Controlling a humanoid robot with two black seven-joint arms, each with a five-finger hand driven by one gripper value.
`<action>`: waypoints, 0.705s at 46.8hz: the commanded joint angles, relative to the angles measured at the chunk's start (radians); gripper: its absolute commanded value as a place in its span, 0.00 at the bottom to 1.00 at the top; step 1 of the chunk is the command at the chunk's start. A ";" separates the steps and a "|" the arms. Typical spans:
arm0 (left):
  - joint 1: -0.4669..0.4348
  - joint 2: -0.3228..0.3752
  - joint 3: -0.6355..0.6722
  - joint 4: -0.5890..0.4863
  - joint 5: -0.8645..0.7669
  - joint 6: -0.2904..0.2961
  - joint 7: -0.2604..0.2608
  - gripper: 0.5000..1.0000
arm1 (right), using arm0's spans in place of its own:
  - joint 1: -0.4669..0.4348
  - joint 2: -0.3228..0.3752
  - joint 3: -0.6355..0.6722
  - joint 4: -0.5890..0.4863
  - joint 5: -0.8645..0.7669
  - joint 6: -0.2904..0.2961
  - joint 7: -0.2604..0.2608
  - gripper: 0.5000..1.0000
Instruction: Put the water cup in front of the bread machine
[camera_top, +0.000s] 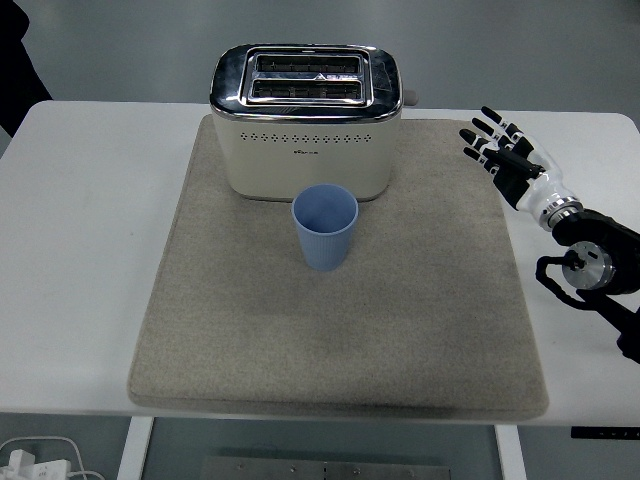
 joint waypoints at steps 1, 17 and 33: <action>0.000 0.000 0.000 0.000 0.000 0.000 0.000 1.00 | -0.001 0.012 0.054 0.000 -0.001 0.003 0.000 0.86; 0.000 0.000 -0.002 0.000 0.000 0.001 0.000 1.00 | 0.039 0.044 0.071 -0.015 0.001 -0.005 0.005 0.86; 0.000 0.000 -0.002 0.000 -0.001 0.000 0.000 1.00 | 0.097 0.179 0.097 -0.199 -0.001 0.003 0.011 0.86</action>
